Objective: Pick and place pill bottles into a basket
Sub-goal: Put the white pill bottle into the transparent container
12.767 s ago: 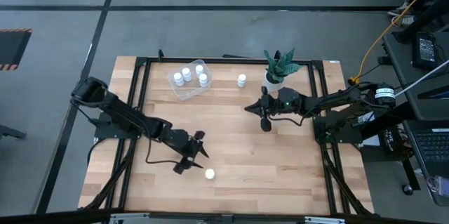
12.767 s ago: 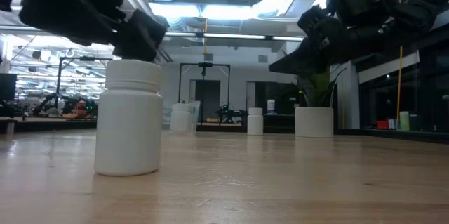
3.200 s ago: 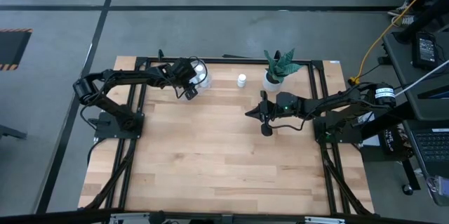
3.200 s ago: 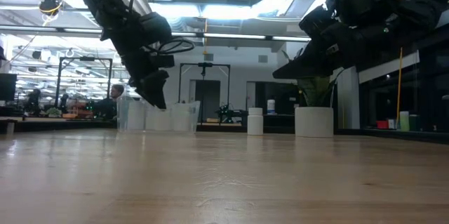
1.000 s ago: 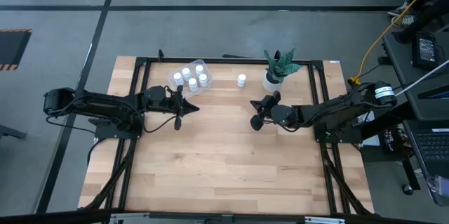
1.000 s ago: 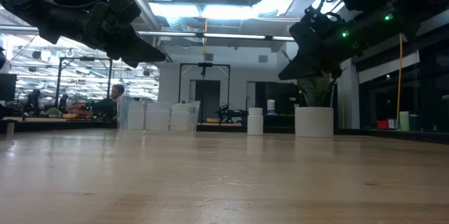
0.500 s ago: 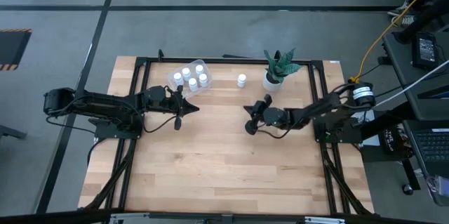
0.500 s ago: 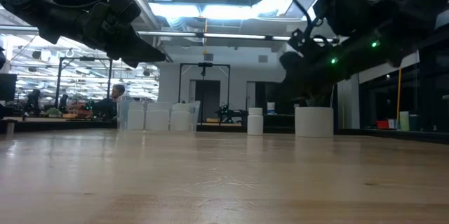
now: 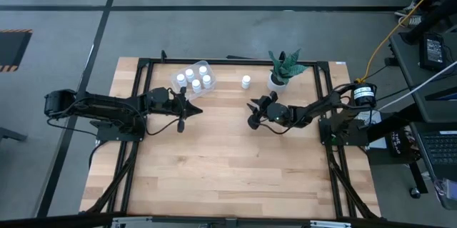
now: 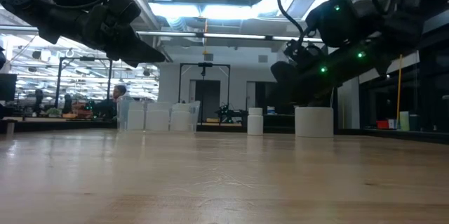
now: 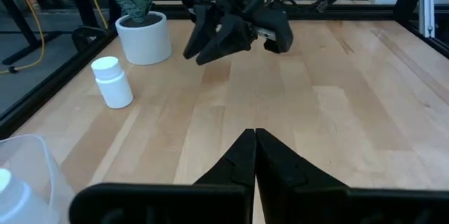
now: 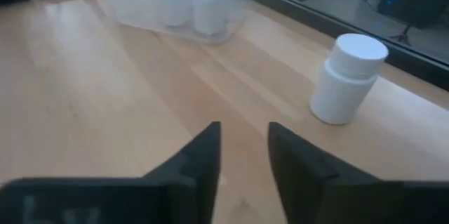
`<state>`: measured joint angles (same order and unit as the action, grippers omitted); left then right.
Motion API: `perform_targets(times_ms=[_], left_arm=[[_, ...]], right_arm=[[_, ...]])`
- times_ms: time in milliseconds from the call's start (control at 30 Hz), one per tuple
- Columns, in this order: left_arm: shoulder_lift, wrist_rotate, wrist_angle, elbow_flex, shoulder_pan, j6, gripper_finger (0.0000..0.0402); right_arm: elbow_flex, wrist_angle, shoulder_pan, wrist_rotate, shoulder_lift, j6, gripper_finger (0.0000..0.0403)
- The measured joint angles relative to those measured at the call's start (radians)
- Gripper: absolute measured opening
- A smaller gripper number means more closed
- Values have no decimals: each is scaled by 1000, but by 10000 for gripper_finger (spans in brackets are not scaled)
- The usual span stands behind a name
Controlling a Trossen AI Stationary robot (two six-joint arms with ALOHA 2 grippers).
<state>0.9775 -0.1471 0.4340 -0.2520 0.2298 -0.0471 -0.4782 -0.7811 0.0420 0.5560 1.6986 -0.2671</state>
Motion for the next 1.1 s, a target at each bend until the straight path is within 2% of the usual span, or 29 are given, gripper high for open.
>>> perform_targets(times_ms=[233, 400, 667, 867, 1100], left_arm=[[0, 0, -15, 0, 0, 0, 8], [0, 0, -21, 0, 0, 0, 3], [0, 0, -41, 0, 0, 0, 8], [0, 0, -43, 0, 0, 0, 3], [0, 0, -42, 0, 0, -4, 7]], right_arm=[[-2, -33, 17, 0, 27, 9, 244], [-28, -31, 40, 1, 37, 1, 298], [-133, 25, 82, 6, 159, -66, 306], [-205, 28, 104, 72, 260, -76, 299], [-240, 36, 147, 89, 306, -186, 287]])
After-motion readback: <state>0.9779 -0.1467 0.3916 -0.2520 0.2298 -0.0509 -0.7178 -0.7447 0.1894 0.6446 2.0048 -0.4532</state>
